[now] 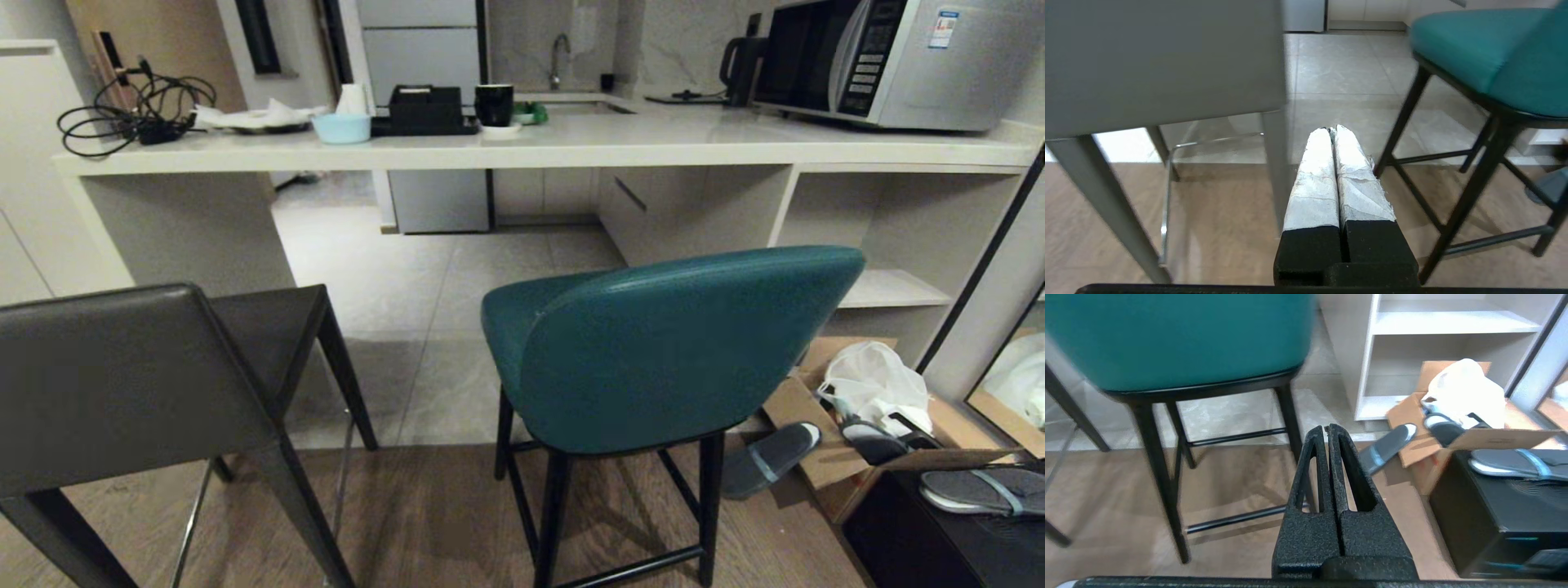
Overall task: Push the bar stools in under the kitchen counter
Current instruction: Push the blue chair back under the dining table
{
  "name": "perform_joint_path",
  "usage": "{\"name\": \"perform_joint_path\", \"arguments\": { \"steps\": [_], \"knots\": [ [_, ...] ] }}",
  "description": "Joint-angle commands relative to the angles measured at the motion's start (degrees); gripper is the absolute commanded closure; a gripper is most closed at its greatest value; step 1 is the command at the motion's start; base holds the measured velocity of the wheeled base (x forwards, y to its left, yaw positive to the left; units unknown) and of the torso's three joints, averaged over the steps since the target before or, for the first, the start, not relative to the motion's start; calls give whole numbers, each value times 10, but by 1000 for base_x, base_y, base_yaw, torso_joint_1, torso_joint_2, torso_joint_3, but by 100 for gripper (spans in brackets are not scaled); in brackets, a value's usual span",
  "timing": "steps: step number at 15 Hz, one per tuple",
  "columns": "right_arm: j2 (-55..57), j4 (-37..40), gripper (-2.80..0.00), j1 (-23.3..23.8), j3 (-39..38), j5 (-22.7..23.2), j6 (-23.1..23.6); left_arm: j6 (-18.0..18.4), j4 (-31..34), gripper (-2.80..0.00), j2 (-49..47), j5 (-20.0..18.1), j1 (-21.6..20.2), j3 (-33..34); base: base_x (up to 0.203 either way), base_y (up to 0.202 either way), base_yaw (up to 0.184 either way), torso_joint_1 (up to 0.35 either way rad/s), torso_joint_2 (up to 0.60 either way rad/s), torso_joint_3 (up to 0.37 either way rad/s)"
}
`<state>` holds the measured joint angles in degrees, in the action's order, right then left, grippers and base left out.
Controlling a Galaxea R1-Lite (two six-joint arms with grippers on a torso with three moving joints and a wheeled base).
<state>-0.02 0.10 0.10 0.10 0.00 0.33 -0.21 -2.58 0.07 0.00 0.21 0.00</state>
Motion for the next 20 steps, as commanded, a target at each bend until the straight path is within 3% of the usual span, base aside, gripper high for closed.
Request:
{"name": "perform_joint_path", "arguments": {
  "steps": [1, 13, 20],
  "knots": [
    [0, 1, 0, 0, 0, 0, 0, -1, -1, 0, -1, 0, 0, 11, 0, -199, 2, -1, -6, 6],
    [0, 0, 0, 0, 0, 0, -1, -2, -1, 0, -1, 1, 0, 11, 0, -191, 2, 2, 1, 3],
    [0, 0, 0, 0, 0, 0, -1, -3, -1, 0, -1, 1, 0, 11, 0, -13, 0, 0, 0, 0]
  ]
}}
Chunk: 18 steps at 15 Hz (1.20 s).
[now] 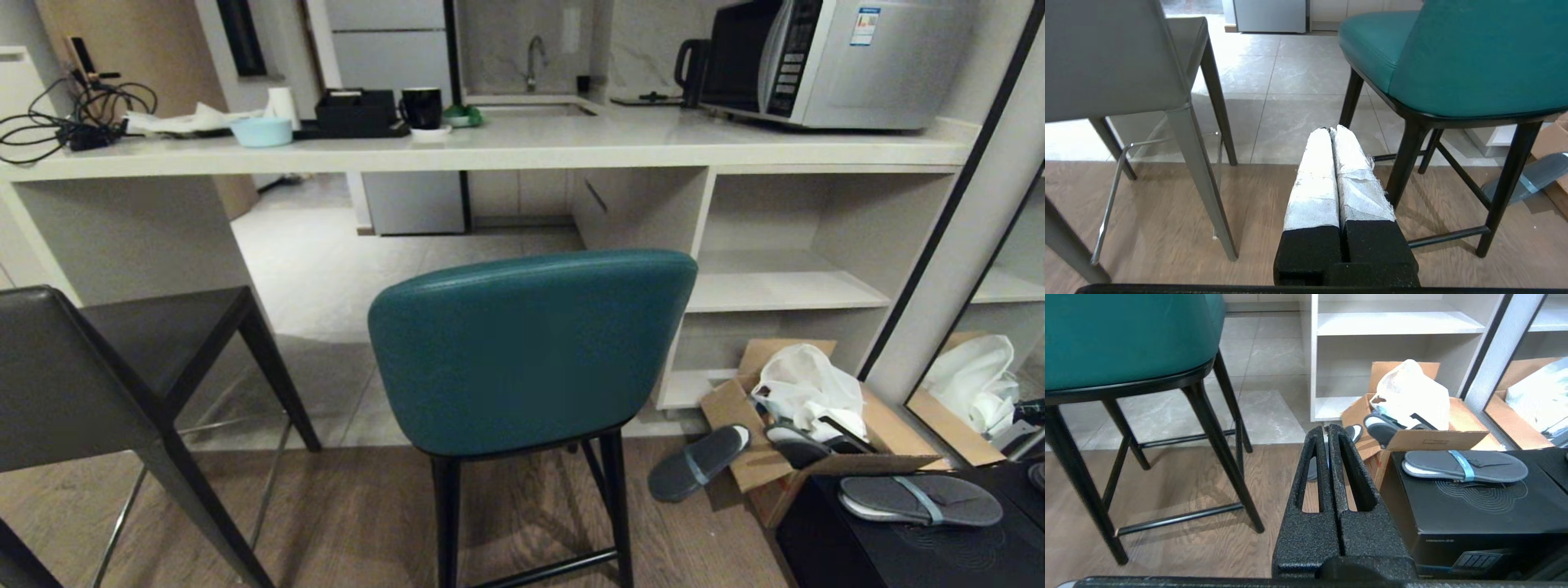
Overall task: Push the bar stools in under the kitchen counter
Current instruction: Push the blue chair back under the dining table
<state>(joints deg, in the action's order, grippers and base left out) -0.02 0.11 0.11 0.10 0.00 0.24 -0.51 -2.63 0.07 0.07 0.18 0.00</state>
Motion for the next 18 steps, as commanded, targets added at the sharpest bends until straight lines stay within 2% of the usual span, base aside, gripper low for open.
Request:
{"name": "perform_joint_path", "arguments": {
  "steps": [1, 8, 18],
  "knots": [
    [0, 1, 0, 0, 0, 0, 0, 0, 0, 0, -1, 0, 0, 11, 93, 0, -1, -3, -2, 8],
    [0, 0, 0, 0, 0, 0, 0, 0, 0, 0, -1, 0, 0, 11, 183, 0, 1, 3, 2, 1],
    [0, 1, 0, 0, 0, 0, -2, 2, 0, 0, -1, -2, 0, 11, 0, 0, 0, 0, 0, 0]
  ]
}}
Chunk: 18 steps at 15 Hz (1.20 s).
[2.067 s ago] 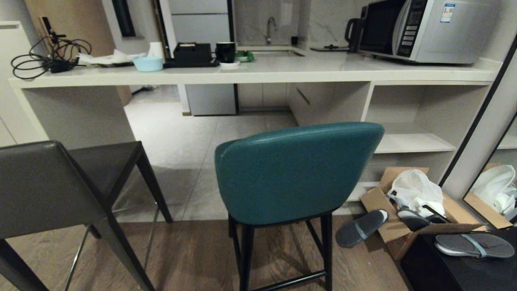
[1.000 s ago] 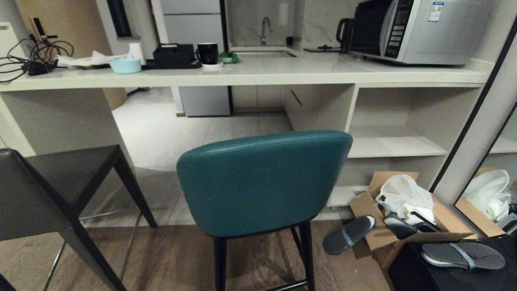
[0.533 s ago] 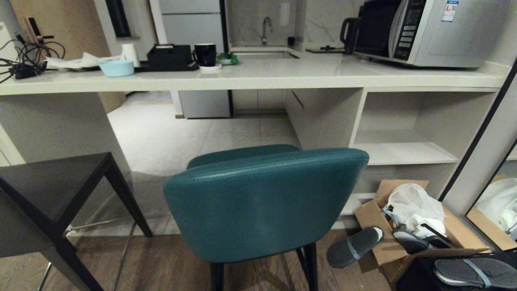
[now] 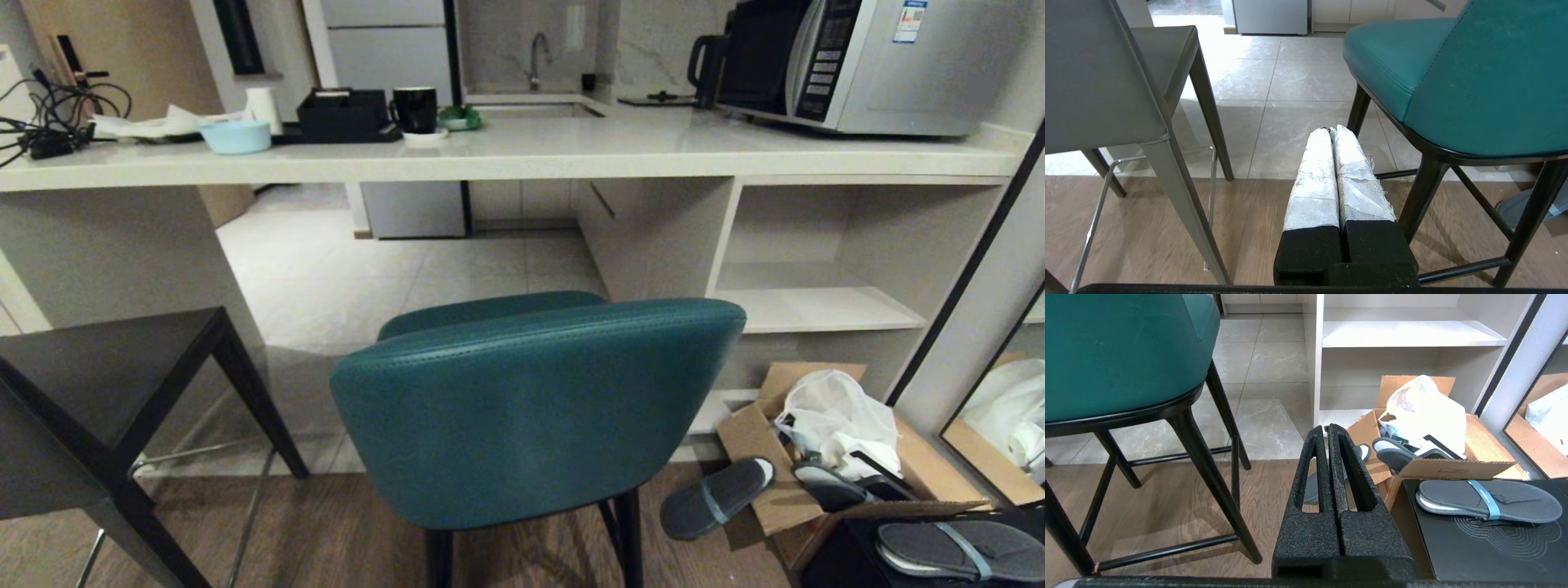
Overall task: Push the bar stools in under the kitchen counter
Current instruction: Push the blue chair back under the dining table
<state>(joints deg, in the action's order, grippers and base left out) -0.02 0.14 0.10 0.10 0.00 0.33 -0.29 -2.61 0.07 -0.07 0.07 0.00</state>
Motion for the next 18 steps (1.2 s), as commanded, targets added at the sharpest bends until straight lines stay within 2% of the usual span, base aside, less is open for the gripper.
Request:
{"name": "perform_joint_path", "arguments": {
  "steps": [1, 3, 5, 7, 9, 11, 13, 15, 17, 18],
  "knots": [
    [0, 0, 0, 0, 0, 0, -5, 1, 1, 0, -1, 0, 1, 10, 0, 0, 0, 0, 0, 0],
    [4, 5, 0, 0, 3, 4, 7, 1, 5, 0, -9, 1, 0, 6, 0, 0, 0, 0, 0, 0],
    [57, 13, 0, 0, 53, 32, 15, -1, 7, 0, -38, 5, 0, -52, 0, 0, 0, 0, 0, 0],
    [167, 20, 0, 0, 123, 54, -19, -8, 7, 0, -139, 7, 0, -127, 0, 0, 0, 0, 0, 0],
    [302, -4, 0, -1, 166, 69, -40, -15, -19, 0, -274, 5, 3, -175, 0, 0, 0, 0, 0, 0],
    [448, -100, 0, -4, 184, 79, -48, -24, -111, 0, -416, 4, 7, -185, 0, 0, 0, 0, 0, 0],
    [584, -232, 0, -9, 192, 87, -53, -29, -252, 0, -541, 6, 10, -180, 0, 0, 0, 0, 0, 0],
    [713, -368, 0, -21, 204, 96, -55, -38, -365, 0, -647, 10, 16, -176, 0, 0, 0, 0, 0, 0],
    [823, -476, 0, -41, 228, 99, -52, -58, -441, 0, -704, 22, 47, -184, 0, 0, 0, 0, 0, 0],
    [868, -517, 0, -51, 246, 99, -49, -66, -452, 0, -713, 33, 73, -189, 0, 0, 0, 0, 0, 0]
  ]
}}
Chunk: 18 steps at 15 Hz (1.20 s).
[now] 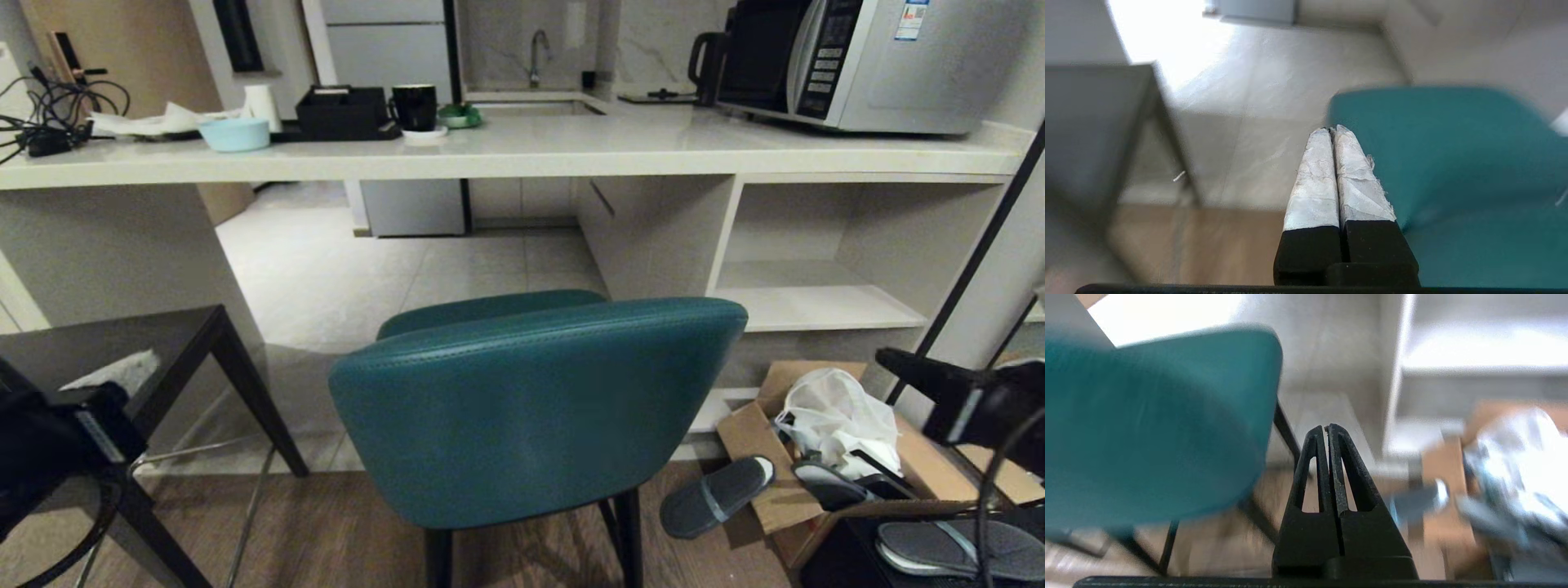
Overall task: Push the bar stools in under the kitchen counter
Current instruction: Push the blue chair back under the dining table
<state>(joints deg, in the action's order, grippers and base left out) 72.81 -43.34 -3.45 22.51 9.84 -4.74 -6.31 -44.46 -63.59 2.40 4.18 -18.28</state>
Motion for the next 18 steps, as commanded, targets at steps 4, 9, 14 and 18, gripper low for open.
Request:
{"name": "perform_joint_path", "arguments": {
  "steps": [4, 9, 14, 18],
  "knots": [
    [268, -187, 0, -59, 99, 2, 3, -43, -86, 0, -151, 92, 160, -6, 0, 0, 0, 0, 0, 0],
    [341, -253, 0, -96, 142, 1, 3, -54, -221, 0, -223, 195, 263, 49, 0, 0, 0, 0, 0, 0],
    [364, -254, 0, -118, 167, -1, 3, -55, -223, 0, -236, 195, 270, 41, 0, 0, 0, 0, 0, 0],
    [342, -254, 0, -173, 157, -23, 3, -62, -226, 0, -285, 192, 253, 18, 0, 0, 0, 0, 0, 0]
  ]
}}
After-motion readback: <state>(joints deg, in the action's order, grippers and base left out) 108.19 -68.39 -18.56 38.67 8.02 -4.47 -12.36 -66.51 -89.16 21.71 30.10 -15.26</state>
